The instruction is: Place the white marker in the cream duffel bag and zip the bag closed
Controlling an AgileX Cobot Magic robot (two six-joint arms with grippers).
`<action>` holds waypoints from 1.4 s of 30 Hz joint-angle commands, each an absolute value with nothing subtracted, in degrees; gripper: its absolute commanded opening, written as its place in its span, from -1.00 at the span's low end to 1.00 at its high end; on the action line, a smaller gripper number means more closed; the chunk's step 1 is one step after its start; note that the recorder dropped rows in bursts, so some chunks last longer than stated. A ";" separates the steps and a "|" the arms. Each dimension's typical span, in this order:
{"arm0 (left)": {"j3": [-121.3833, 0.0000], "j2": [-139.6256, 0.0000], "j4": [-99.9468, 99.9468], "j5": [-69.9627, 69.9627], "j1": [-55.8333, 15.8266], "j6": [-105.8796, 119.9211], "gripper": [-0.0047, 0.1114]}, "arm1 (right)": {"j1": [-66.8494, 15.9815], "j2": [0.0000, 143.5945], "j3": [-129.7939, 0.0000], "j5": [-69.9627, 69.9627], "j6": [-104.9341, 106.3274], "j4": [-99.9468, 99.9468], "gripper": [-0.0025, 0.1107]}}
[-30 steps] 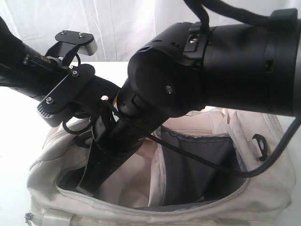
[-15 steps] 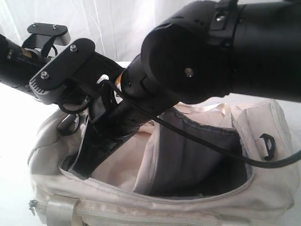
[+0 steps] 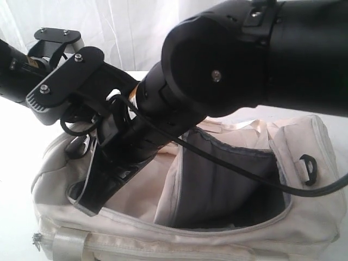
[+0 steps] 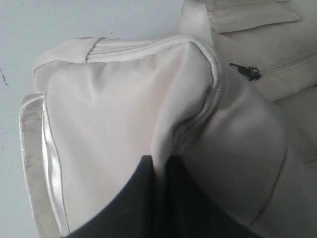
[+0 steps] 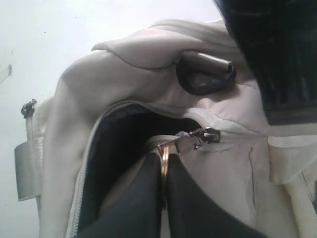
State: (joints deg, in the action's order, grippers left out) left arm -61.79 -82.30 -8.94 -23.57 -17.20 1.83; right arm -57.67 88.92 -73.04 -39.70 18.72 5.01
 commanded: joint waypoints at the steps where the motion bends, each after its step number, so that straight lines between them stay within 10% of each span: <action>1: -61.79 -82.34 -7.19 -18.13 -16.69 1.05 -0.86 | -60.53 88.17 -73.56 -42.94 20.81 10.57 -0.96; 42: -63.66 -82.75 -8.47 -16.96 -9.81 -1.53 -0.86 | -63.20 91.61 -77.17 -48.91 15.73 2.30 -0.96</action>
